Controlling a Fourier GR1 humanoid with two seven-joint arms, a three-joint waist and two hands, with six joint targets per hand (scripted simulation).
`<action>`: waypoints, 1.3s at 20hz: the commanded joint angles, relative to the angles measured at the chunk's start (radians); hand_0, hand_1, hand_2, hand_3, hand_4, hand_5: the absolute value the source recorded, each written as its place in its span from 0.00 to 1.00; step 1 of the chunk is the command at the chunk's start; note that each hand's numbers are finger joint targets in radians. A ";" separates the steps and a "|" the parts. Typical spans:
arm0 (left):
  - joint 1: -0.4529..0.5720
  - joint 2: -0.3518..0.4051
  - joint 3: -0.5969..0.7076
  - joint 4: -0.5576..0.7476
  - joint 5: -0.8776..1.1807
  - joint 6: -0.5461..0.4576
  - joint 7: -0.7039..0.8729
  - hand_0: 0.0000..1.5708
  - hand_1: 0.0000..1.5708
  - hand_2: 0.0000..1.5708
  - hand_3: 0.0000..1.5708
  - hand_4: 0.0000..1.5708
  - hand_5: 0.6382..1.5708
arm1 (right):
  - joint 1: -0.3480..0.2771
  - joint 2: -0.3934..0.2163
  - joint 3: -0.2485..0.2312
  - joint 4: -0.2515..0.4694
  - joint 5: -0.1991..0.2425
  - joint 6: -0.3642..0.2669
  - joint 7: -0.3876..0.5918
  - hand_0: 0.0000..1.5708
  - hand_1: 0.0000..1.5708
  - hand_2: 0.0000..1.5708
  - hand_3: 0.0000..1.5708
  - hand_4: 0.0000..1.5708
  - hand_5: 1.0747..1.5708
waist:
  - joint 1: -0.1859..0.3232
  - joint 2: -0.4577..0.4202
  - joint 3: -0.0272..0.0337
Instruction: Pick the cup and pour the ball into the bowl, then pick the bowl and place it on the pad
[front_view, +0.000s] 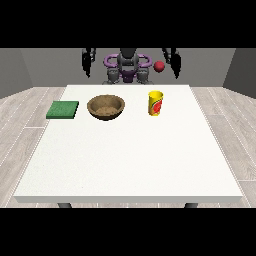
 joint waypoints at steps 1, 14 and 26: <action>-0.010 0.022 0.004 -0.059 0.003 -0.004 0.037 0.00 0.00 0.00 0.00 0.00 0.95 | -0.008 -0.019 -0.004 -0.057 -0.001 0.000 0.040 0.00 0.00 0.00 0.00 0.00 0.99 | 0.002 -0.150 0.0129; 0.143 -0.060 -0.133 -0.268 0.145 -0.012 -0.023 0.00 0.00 0.00 0.00 0.00 0.93 | 0.055 -0.036 -0.120 -0.157 -0.117 0.002 0.028 0.00 0.00 0.00 0.00 0.00 0.99 | 0.001 -0.128 0.0174; -0.188 0.017 -0.022 -0.079 0.043 -0.004 -0.114 0.00 0.00 0.00 0.00 0.00 0.71 | -0.173 -0.062 -0.158 0.067 -0.102 0.033 -0.166 0.00 0.00 0.00 0.00 0.00 0.98 | -0.001 0.162 0.0177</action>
